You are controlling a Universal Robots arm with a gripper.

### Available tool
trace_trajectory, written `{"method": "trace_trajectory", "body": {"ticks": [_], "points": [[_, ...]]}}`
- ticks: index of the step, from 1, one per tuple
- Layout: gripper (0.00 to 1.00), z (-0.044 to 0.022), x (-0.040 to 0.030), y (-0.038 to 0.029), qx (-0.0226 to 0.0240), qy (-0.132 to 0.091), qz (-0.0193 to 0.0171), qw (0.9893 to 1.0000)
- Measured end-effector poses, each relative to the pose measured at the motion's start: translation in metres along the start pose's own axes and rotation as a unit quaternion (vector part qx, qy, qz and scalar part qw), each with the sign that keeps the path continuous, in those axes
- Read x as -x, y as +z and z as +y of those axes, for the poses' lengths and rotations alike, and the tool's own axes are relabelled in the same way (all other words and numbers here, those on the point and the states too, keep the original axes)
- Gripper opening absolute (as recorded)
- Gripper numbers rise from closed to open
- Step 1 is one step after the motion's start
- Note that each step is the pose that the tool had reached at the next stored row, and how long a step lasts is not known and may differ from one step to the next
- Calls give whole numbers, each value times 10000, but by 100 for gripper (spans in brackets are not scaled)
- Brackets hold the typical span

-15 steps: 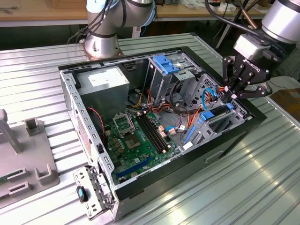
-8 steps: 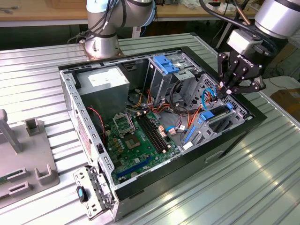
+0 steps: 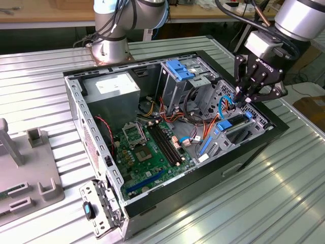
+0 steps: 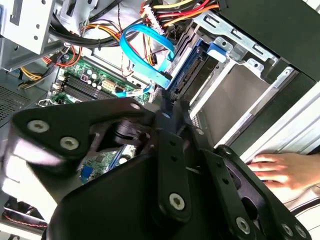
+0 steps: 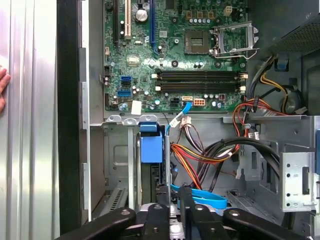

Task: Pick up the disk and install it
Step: 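Insert the disk into the insertion slot, then insert the first disk wire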

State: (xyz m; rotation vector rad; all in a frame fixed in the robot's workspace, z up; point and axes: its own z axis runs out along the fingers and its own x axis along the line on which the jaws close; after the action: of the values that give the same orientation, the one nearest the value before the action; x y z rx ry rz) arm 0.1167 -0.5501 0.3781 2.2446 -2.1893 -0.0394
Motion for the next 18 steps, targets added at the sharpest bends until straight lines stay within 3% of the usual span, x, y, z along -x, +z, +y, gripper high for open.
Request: {"method": "trace_trajectory", "body": {"ticks": [2, 18], "points": [[42, 0, 4, 0, 0, 0, 0, 10000], [42, -1, 32, 0, 0, 0, 0, 10000]]}}
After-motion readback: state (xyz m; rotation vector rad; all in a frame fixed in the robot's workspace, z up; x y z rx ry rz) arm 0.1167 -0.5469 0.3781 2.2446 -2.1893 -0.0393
